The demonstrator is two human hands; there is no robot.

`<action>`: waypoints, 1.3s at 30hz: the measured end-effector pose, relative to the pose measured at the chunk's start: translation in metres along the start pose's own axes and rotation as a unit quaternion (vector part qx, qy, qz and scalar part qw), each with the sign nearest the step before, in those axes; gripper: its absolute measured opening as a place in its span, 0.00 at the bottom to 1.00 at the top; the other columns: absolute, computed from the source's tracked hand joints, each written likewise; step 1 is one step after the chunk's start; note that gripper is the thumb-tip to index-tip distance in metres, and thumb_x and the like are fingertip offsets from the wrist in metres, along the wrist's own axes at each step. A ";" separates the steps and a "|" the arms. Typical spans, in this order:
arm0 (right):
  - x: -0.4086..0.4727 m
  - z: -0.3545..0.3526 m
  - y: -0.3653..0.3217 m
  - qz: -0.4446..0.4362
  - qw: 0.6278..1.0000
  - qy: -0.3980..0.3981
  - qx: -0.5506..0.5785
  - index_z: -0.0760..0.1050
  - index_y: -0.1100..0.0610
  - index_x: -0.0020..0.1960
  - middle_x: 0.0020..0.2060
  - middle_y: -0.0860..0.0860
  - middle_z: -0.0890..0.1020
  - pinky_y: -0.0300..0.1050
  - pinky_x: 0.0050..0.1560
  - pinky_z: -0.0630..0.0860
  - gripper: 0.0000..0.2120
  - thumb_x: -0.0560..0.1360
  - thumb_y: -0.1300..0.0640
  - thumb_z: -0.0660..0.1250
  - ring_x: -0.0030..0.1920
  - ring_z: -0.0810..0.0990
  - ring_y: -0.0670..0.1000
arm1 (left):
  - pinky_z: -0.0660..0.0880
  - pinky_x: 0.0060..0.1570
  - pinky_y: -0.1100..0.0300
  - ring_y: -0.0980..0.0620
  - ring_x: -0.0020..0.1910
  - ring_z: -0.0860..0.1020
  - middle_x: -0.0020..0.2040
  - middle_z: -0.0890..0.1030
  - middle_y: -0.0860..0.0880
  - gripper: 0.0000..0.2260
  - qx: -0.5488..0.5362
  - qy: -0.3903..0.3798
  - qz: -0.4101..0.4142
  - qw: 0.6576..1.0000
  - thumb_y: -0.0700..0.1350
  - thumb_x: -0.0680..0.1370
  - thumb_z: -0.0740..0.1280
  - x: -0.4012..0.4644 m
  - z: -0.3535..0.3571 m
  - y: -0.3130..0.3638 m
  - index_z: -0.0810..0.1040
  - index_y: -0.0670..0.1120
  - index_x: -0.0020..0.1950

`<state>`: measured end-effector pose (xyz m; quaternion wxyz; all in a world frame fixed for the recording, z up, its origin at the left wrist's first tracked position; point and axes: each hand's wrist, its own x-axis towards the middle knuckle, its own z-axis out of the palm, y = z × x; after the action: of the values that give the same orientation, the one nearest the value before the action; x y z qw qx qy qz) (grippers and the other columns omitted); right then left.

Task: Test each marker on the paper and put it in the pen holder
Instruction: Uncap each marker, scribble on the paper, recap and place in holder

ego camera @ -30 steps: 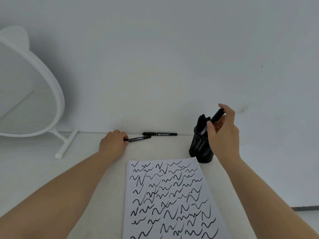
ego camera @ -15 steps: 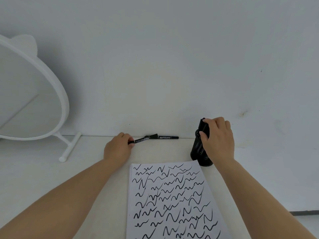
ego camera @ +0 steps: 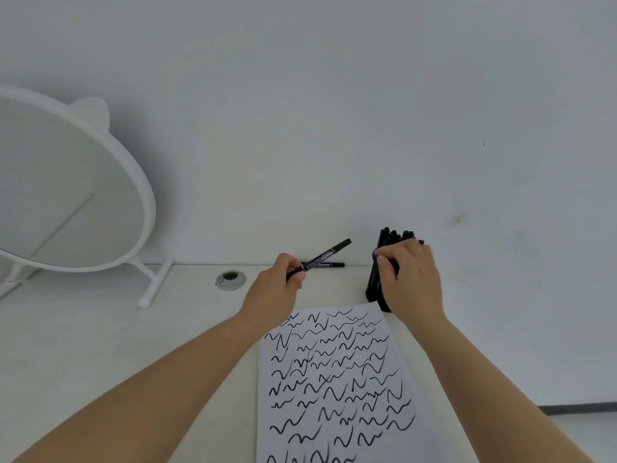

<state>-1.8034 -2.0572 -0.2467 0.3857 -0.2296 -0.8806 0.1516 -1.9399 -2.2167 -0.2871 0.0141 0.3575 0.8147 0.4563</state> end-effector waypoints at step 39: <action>-0.176 -0.048 0.029 0.277 0.915 -0.047 0.289 0.71 0.52 0.34 0.21 0.46 0.76 0.41 0.31 0.69 0.09 0.72 0.59 0.68 0.24 0.71 0.45 | 0.65 0.31 0.59 0.55 0.31 0.70 0.31 0.72 0.54 0.07 0.122 -0.094 0.056 0.986 0.50 0.80 0.56 -0.146 0.016 0.012 0.68 0.50 0.46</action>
<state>-1.6538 -2.1201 -0.3354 0.3363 -0.3356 -0.7167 0.5106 -1.8186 -2.2879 -0.3316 0.0215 0.4431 0.8379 0.3180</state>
